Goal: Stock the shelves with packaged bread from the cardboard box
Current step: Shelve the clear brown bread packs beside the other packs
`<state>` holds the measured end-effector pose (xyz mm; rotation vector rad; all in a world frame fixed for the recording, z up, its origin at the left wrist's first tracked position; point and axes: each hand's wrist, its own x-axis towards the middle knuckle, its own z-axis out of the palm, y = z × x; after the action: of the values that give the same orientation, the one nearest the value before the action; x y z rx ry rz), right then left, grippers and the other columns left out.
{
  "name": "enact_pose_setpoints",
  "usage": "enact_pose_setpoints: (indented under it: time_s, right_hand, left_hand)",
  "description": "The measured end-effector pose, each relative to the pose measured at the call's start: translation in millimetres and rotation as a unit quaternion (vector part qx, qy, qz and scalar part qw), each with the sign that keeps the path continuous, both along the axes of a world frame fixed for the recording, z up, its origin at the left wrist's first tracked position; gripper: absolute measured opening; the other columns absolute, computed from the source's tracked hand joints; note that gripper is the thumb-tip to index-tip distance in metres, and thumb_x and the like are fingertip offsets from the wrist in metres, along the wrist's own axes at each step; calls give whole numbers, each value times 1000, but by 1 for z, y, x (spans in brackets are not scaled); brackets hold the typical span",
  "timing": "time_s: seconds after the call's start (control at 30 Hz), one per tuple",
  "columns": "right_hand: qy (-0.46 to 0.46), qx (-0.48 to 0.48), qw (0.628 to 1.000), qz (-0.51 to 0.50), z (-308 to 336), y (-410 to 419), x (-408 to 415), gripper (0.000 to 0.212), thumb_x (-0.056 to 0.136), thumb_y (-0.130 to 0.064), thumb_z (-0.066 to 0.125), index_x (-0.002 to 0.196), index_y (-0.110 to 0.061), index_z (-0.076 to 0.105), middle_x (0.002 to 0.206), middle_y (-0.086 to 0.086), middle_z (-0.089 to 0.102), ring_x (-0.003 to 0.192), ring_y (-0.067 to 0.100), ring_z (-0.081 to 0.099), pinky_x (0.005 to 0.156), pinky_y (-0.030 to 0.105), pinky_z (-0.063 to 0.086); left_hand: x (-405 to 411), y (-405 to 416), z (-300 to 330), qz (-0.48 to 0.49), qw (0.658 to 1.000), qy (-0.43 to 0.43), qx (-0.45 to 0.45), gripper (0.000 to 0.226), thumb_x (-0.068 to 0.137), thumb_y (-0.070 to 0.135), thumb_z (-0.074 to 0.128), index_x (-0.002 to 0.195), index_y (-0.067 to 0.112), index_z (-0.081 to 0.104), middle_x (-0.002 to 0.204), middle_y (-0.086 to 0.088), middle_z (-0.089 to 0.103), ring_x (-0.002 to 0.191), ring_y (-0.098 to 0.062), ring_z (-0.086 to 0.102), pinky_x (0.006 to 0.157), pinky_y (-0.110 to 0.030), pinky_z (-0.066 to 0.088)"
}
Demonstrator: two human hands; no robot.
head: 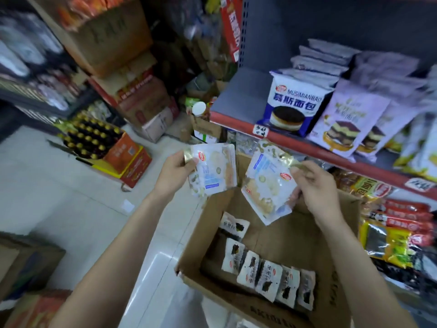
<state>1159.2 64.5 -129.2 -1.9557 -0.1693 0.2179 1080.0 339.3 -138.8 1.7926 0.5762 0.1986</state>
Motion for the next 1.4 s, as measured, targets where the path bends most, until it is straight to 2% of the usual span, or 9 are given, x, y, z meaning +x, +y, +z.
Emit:
enact_pose_setpoints:
  time_s: [0.2, 0.3, 0.47, 0.6, 0.8, 0.93, 1.07, 1.23, 1.4]
  right_hand:
    - [-5, 110, 993, 41, 45, 82, 45, 7, 95, -15, 53, 92, -16, 59, 55, -1, 56, 45, 8, 55, 48, 18, 44]
    - [-21, 102, 994, 37, 55, 126, 75, 10, 95, -15, 53, 88, -20, 57, 69, 5, 63, 58, 11, 67, 59, 25, 52]
    - [-84, 54, 995, -16, 55, 182, 140, 17, 97, -16, 50, 84, -26, 54, 87, 9, 68, 73, 10, 70, 70, 26, 58]
    - [-139, -8, 987, -77, 41, 204, 198, 7, 97, -22, 50, 91, -23, 54, 81, -1, 69, 74, 12, 70, 77, 44, 57]
    - [-198, -120, 954, -189, 23, 226, 264, 23, 100, -15, 36, 108, -4, 55, 97, 19, 66, 88, 29, 64, 60, 30, 36]
    - [-155, -246, 934, -208, 22, 240, 302, 30, 97, -3, 35, 124, 2, 47, 117, 25, 60, 107, 37, 59, 79, 35, 45]
    - [-152, -204, 941, -223, 19, 238, 332, 36, 95, 1, 35, 131, 2, 41, 125, 25, 55, 115, 37, 55, 89, 34, 42]
    - [-83, -126, 969, -193, 17, 233, 339, 75, 87, 1, 48, 150, -12, 9, 156, 21, -2, 142, 34, 19, 106, 24, 25]
    - [-121, -106, 981, -105, 5, 247, 287, 71, 92, 5, 44, 150, -18, 11, 156, 11, -22, 145, 22, 5, 87, 4, 23]
  left_hand:
    - [53, 92, 19, 17, 990, -48, 133, 13, 90, 24, 63, 83, 14, 67, 71, -5, 65, 62, -7, 52, 60, -28, 41]
    - [82, 130, 32, -20, 965, -35, 260, 12, 91, 29, 62, 92, 20, 69, 79, 3, 66, 72, -11, 55, 64, -26, 37]
    - [133, 167, 42, -71, 945, -74, 310, 21, 89, 36, 63, 98, 19, 70, 85, 1, 71, 80, -20, 64, 70, -36, 49]
    - [180, 182, 38, -48, 918, -94, 383, 28, 88, 44, 62, 103, 22, 69, 93, -1, 74, 84, -22, 67, 70, -38, 52]
    - [242, 180, 28, -54, 896, -161, 410, 25, 95, 39, 54, 105, 23, 69, 90, 0, 74, 81, -24, 67, 62, -32, 46]
    - [279, 171, 23, -70, 892, -206, 396, 24, 94, 37, 55, 101, 20, 70, 87, 1, 73, 77, -22, 68, 60, -31, 48]
    - [310, 162, 23, -73, 901, -220, 367, 26, 93, 37, 58, 104, 18, 70, 91, -3, 74, 86, -25, 68, 70, -38, 53]
    - [337, 144, 26, -110, 898, -230, 359, 24, 92, 39, 57, 100, 20, 70, 89, -3, 73, 86, -27, 67, 71, -40, 51]
    - [353, 127, 27, -181, 885, -224, 365, 23, 93, 37, 56, 100, 19, 69, 94, 2, 72, 86, -19, 65, 69, -32, 47]
